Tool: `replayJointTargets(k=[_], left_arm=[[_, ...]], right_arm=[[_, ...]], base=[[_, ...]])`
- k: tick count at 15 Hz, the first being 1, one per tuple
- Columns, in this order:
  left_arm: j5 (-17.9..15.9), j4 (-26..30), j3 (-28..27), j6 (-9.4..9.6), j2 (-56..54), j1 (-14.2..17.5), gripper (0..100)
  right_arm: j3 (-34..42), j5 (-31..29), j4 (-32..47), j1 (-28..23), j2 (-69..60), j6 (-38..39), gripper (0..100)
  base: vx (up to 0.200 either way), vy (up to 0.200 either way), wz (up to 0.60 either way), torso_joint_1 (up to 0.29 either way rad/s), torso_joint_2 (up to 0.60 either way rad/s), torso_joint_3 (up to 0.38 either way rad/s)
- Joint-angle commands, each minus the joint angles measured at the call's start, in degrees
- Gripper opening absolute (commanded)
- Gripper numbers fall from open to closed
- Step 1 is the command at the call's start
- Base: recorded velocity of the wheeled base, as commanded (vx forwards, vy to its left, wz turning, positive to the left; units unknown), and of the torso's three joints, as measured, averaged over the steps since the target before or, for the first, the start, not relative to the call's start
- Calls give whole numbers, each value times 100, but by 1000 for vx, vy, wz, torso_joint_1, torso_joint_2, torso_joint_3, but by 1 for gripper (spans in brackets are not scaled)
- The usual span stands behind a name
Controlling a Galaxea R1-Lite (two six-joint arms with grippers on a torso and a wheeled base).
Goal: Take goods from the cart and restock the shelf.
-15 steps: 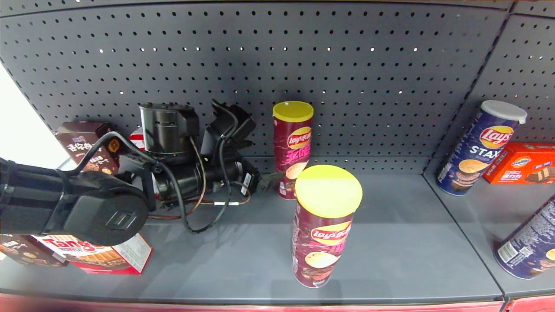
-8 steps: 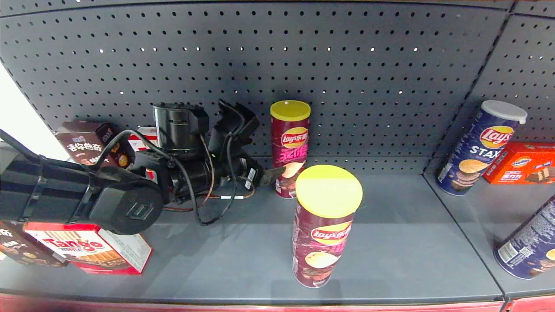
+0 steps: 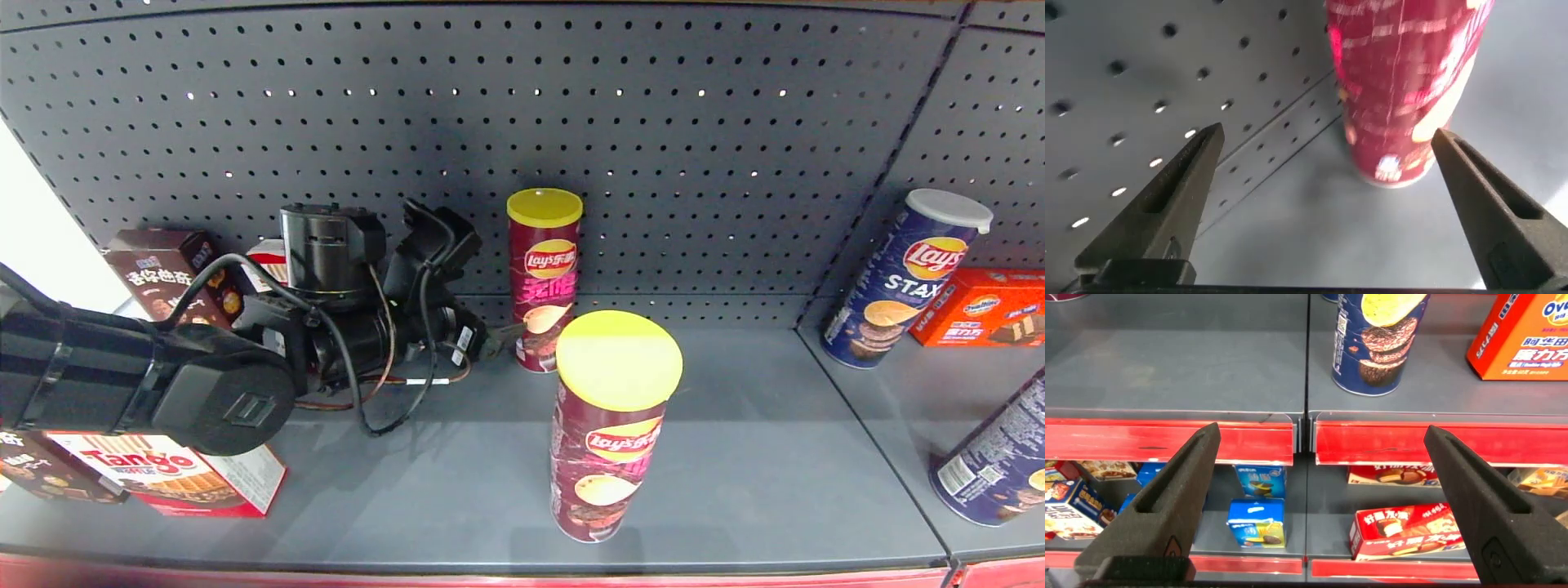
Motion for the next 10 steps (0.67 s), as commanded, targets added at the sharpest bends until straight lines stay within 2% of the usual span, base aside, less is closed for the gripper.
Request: replayJointTargets(k=[1,2,4,5,10], left_arm=[[115,-84,173,157,-149,72,100],[361,-295,270,298,-149,64,100],[888,-471,287,307,-149,37,100],[1003,-471,270,298,-140,29,100],[1108,-454,129,280,141,20,100]], right_arm=[[-4,2,1,-1,2,-1,100],[-4,2,1,-1,2,-1,100],[-4,2,1,-1,2,-1,100],[5,2,1,-1,2,-1,100],[5,2,1,-1,2,-1,100]], base=[[0,0,0,0,0,0],[0,0,0,0,0,0],[0,0,0,0,0,0],[0,0,0,0,0,0],[0,0,0,0,0,0]])
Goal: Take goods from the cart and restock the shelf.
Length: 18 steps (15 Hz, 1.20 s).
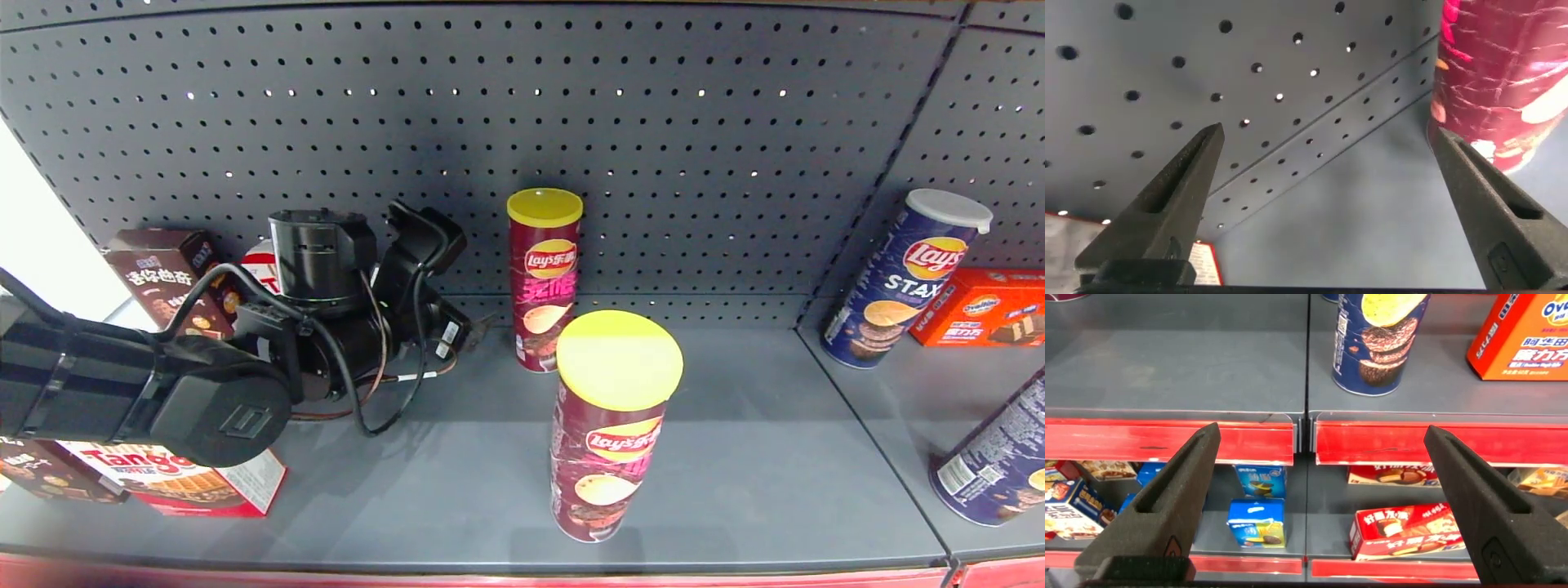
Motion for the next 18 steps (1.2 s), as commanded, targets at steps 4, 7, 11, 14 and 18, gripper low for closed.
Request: replayJointTargets(k=[4,7,11,14,18], left_arm=[[-3,21,-361,-1,379,-2,100],[6,39,-388,-1,467,-37,100],[6,39,-397,-1,528,-99,100],[6,39,-449,-1,599,-143,100],[-3,56,-502,-1,660,-222,100]], right_arm=[[5,2,-1,-1,2,-1,100],[5,2,-1,-1,2,-1,100],[5,2,-1,-1,2,-1,100],[5,2,-1,-1,2,-1,100],[-4,2,-1,-1,2,-1,100]], base=[[0,0,0,0,0,0],[0,0,0,0,0,0],[0,0,0,0,0,0],[0,0,0,0,0,0],[0,0,0,0,0,0]])
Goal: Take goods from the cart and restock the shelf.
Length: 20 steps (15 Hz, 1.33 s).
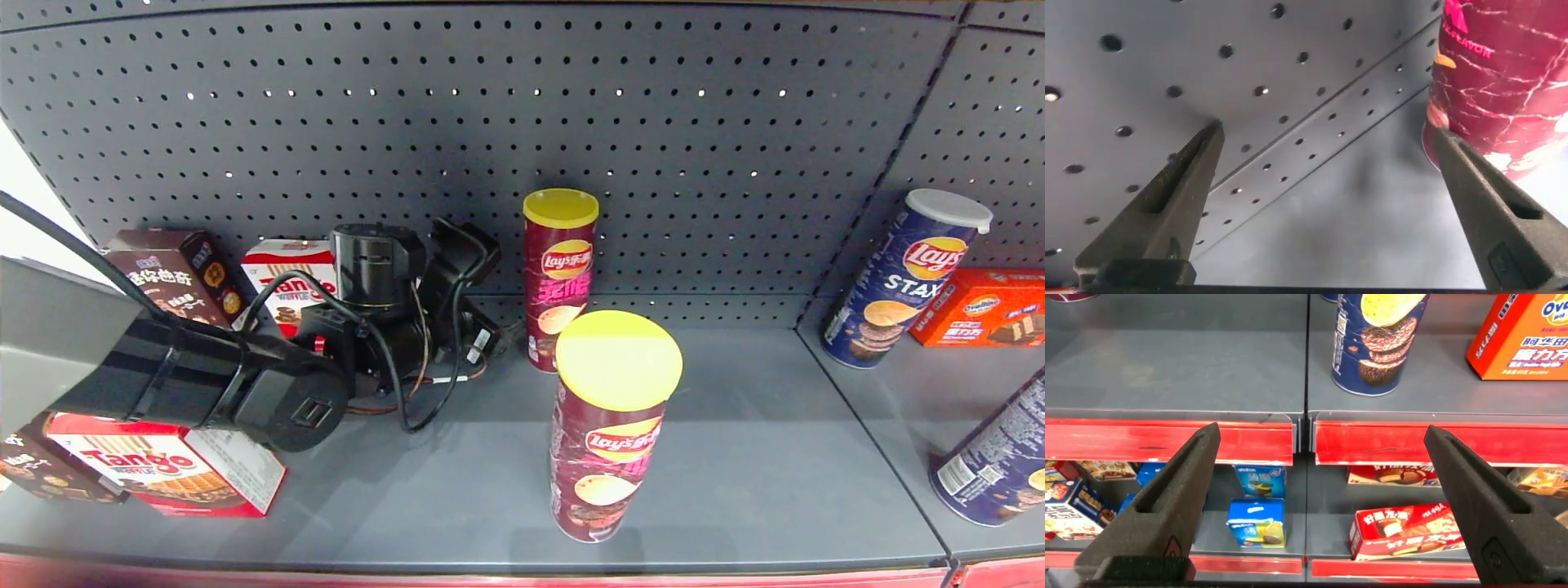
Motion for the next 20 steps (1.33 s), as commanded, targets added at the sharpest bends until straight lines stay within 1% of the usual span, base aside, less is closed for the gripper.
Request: replayJointTargets(k=[1,7,12,14,16,19,20], left_arm=[[3,-3,-11,-1,66,-21,100],[-5,172,-204,-1,136,-109,100],[12,85,-28,-10,83,-135,100],[12,41,209,-28,-207,-135,100],[-14,-47,622,-71,-646,-161,100],[-32,-258,1351,-309,-1323,-302,100],[-32,-373,1729,-458,-1648,-416,100]], right_arm=[[5,2,-1,1,2,-1,100],[-4,2,-1,1,2,-1,100],[-4,2,-1,1,2,-1,100],[-4,2,-1,1,2,-1,100],[5,2,-1,1,2,-1,100],[-4,2,-1,1,2,-1,100],[5,2,-1,1,2,-1,100]], base=[[0,0,0,0,0,0],[0,0,0,0,0,0],[0,0,0,0,0,0],[0,0,0,0,0,0],[0,0,0,0,0,0],[0,0,0,0,0,0],[0,0,0,0,0,0]])
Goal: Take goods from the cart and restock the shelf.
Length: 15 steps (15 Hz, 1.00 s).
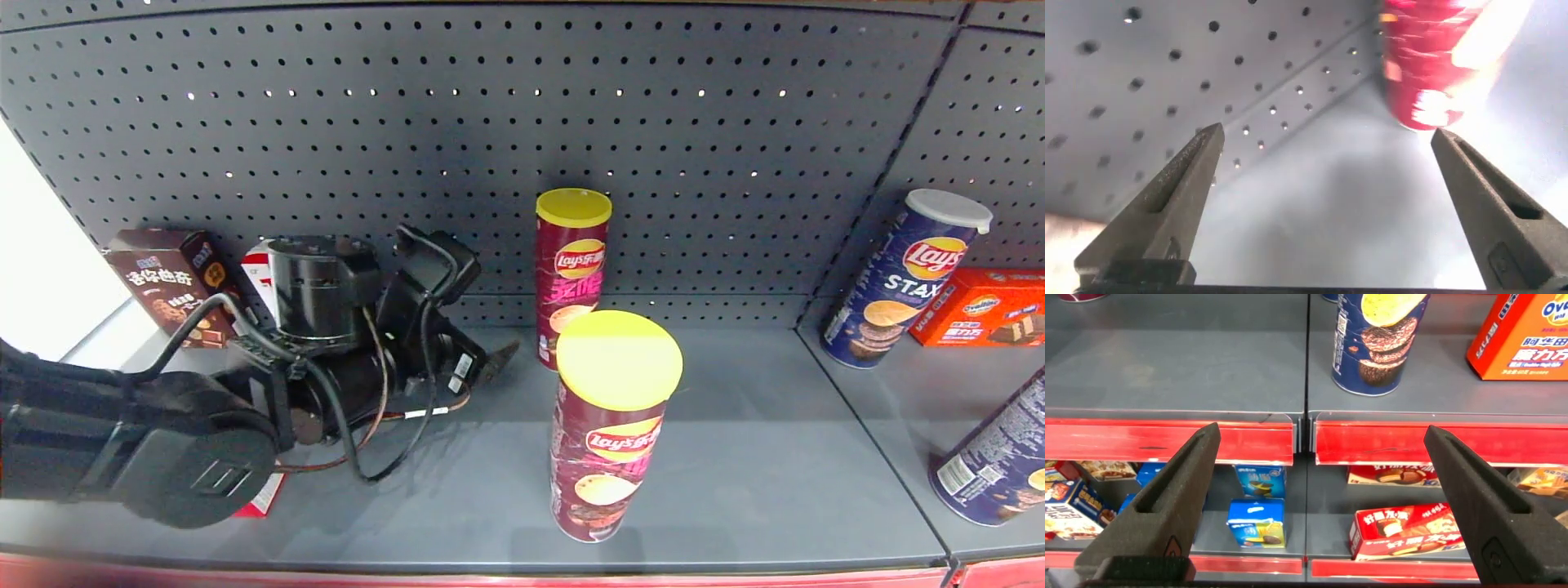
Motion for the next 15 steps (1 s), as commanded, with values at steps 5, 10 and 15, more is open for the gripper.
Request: replayJointTargets(k=[5,10,15], left_arm=[[-133,-642,1609,-474,-1809,-470,100],[-212,-801,2971,-1115,-3514,-1112,100],[-502,96,4641,-1142,-6116,-1736,100]], right_arm=[[5,2,-1,4,2,-1,100],[-4,2,-1,4,2,-1,100],[5,2,-1,4,2,-1,100]], base=[[0,0,0,0,0,0],[0,0,0,0,0,0],[0,0,0,0,0,0]])
